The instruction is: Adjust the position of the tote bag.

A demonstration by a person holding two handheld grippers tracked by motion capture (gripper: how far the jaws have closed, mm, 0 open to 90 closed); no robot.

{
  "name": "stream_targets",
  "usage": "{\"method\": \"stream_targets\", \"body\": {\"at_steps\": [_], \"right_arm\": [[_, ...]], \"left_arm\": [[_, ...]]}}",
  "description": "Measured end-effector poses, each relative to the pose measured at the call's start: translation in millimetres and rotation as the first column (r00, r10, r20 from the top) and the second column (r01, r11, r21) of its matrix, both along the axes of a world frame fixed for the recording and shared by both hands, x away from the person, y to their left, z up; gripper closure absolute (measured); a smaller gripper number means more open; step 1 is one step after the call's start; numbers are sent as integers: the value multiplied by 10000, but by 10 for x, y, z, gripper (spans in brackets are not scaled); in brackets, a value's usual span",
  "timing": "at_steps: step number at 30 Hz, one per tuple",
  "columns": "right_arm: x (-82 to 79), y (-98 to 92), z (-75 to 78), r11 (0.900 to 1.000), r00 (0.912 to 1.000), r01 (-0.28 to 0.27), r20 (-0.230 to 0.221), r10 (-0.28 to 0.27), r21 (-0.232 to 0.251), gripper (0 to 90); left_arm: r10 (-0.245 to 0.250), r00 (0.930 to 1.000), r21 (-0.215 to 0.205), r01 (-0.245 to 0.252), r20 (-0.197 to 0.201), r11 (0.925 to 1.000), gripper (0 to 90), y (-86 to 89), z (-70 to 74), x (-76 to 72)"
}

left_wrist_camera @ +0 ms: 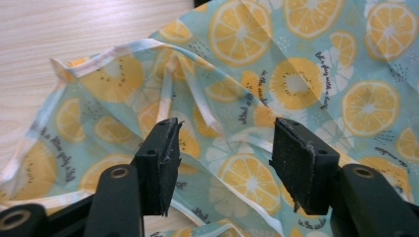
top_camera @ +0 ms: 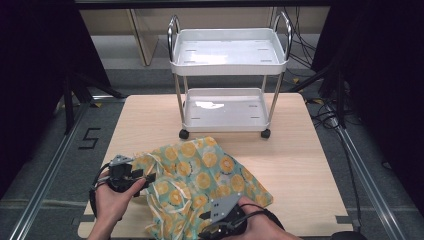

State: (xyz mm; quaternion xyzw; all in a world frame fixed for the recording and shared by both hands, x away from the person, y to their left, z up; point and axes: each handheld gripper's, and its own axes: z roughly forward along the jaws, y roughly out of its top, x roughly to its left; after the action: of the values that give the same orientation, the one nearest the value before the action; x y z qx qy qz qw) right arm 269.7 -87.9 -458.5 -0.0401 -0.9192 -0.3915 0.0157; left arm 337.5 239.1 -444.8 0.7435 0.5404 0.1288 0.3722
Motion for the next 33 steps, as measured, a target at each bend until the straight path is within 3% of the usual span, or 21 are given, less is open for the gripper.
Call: {"method": "stream_targets", "body": {"at_steps": [1, 5, 6, 8, 10, 15, 16, 18, 19, 20, 25, 28, 30, 32, 33], "right_arm": [[-10, 10, -37, 9991, 9992, -198, 339, 211, -365, 458], [-41, 13, -84, 9941, 9960, -608, 602, 664, -895, 402], [-20, 19, -118, 9916, 9903, -750, 1086, 864, -1049, 382], [-28, 17, -125, 9909, 9911, -699, 1051, 822, -1153, 382], [-25, 29, -177, 9843, 9852, -861, 1338, 1071, -1539, 390], [-32, 72, -222, 9774, 9767, -1006, 1686, 1327, -1861, 428], [-12, 92, -228, 9746, 9697, -1245, 1853, 1592, -1860, 435], [0, 122, -228, 9735, 9649, -1323, 2004, 1696, -1867, 439], [-2, 144, -221, 9721, 9627, -1389, 2043, 1773, -1891, 441], [-33, 153, -217, 9760, 9715, -1074, 1885, 1435, -1893, 442], [-83, 282, -232, 9721, 9633, -1379, 2023, 1761, -1896, 439], [-102, 370, -251, 9688, 9620, -1829, 1726, 2114, -1674, 441], [-123, 409, -254, 9639, 9554, -2067, 1779, 2359, -1679, 448], [-139, 427, -259, 9637, 9552, -2073, 1778, 2365, -1681, 456], [-158, 468, -281, 9569, 9495, -2311, 1737, 2612, -1759, 459]], "left_arm": [[4, 10000, -18, -4, -11, 10000, 437, 10, 2, -4], [22, 10000, 20, -22, 2, 10000, 436, 24, -2, -9], [70, 10000, 8, -70, 7, 10000, 435, 20, -8, -5], [79, 10000, 32, -79, 1, 10000, 433, 15, -7, -5], [31, 10000, 29, -31, -2, 10000, 432, 3, -11, 8], [36, 10000, 9, -36, -22, 10000, 431, -7, -14, 19], [13, 10000, 24, -13, -22, 10000, 430, -5, -19, 19], [2, 10000, 42, -1, -40, 10000, 429, -2, -23, 19], [6, 10000, 34, -6, -74, 10000, 429, -1, -36, 16], [24, 10000, 2, -24, -76, 10000, 429, -3, -42, 15], [31, 9999, 9, -31, -136, 10000, 427, 9, -56, 14], [90, 9999, -43, -91, -125, 9999, 427, 14, -61, 16], [80, 9999, -42, -81, -147, 10000, 427, 17, -64, 17], [77, 9999, -52, -78, -147, 10000, 427, 15, -66, 17], [37, 9999, -96, -39, -161, 9999, 426, 10, -71, 21]]}}
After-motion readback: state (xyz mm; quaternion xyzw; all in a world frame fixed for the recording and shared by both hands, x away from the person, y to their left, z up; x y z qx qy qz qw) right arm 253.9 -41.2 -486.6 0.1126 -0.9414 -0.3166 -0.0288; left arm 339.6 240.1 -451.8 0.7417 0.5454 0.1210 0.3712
